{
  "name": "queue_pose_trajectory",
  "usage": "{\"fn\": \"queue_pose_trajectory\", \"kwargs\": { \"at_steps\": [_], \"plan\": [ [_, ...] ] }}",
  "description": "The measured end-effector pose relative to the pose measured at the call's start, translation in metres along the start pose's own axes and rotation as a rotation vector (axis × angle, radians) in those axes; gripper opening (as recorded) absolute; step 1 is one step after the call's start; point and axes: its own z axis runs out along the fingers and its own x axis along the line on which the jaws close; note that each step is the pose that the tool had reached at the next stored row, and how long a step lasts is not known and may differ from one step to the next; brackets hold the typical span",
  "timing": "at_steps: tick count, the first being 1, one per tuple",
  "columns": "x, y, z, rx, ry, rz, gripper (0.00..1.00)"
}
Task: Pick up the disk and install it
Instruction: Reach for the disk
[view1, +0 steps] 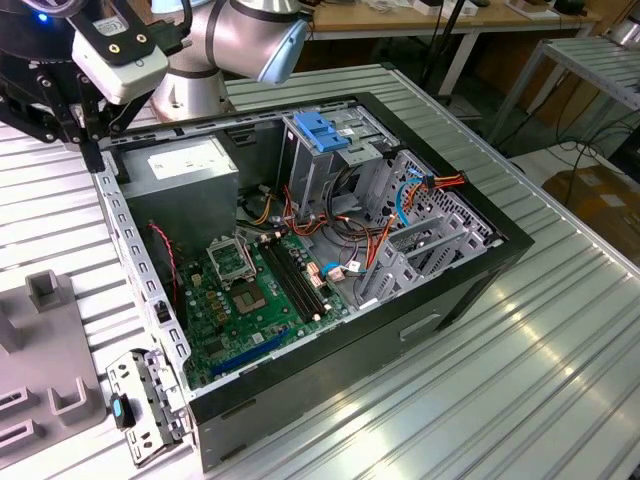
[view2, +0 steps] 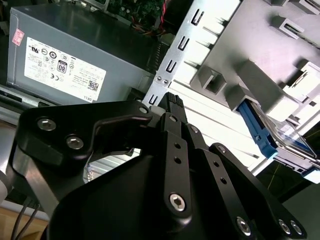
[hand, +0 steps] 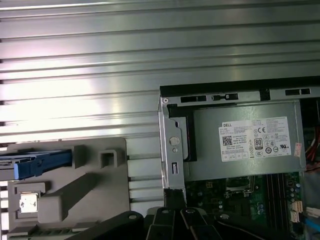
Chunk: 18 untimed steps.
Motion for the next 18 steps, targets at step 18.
{"fn": "queue_pose_trajectory", "kwargs": {
  "at_steps": [18],
  "plan": [
    [0.0217, -0.0017, 0.0014, 0.0002, 0.0049, 0.000, 0.11]
  ]
}}
